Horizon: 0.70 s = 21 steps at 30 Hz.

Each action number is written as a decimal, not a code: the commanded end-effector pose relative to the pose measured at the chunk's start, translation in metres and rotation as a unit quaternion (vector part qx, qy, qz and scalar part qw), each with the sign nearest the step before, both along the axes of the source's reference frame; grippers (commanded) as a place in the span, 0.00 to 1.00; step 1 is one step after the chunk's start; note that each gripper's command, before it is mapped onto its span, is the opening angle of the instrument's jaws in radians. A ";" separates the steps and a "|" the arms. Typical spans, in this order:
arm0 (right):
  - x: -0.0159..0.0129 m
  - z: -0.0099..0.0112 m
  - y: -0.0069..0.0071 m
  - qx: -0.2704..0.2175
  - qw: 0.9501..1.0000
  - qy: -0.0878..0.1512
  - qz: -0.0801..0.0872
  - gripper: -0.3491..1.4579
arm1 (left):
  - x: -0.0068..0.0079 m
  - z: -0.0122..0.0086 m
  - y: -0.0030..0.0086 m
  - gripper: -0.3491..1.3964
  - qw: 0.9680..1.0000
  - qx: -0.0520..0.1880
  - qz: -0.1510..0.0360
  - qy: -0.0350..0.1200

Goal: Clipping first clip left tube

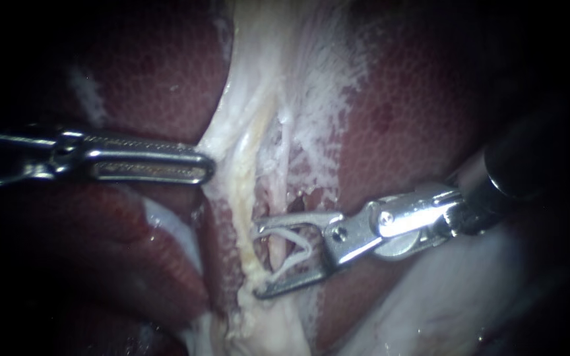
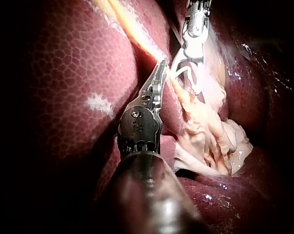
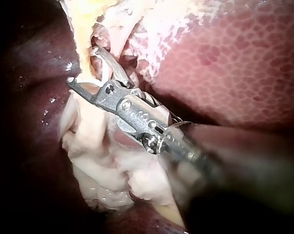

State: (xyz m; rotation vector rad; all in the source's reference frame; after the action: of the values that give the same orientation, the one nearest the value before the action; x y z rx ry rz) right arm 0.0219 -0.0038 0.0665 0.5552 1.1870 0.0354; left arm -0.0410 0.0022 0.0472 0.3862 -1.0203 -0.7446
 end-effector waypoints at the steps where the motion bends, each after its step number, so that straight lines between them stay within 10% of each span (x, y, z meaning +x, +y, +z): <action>1: 0.0001 0.0000 -0.0002 0.000 1.000 0.000 -0.001 0.52 | 0.0000 0.0000 0.0000 0.00 1.000 0.000 0.000 0.000; 10: 0.0021 0.0004 -0.0029 0.029 0.999 -0.001 -0.023 0.52 | -0.0001 0.0001 0.0000 0.00 1.000 0.000 0.000 0.000; 21: 0.0037 0.0001 -0.0031 0.035 0.998 0.010 -0.050 0.51 | -0.0002 0.0001 0.0001 0.00 1.000 0.000 0.000 0.000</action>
State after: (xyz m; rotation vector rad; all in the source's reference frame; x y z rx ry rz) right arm 0.0256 -0.0069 0.0666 0.6785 1.1795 -0.0152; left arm -0.0412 0.0023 0.0473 0.3855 -1.0201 -0.7453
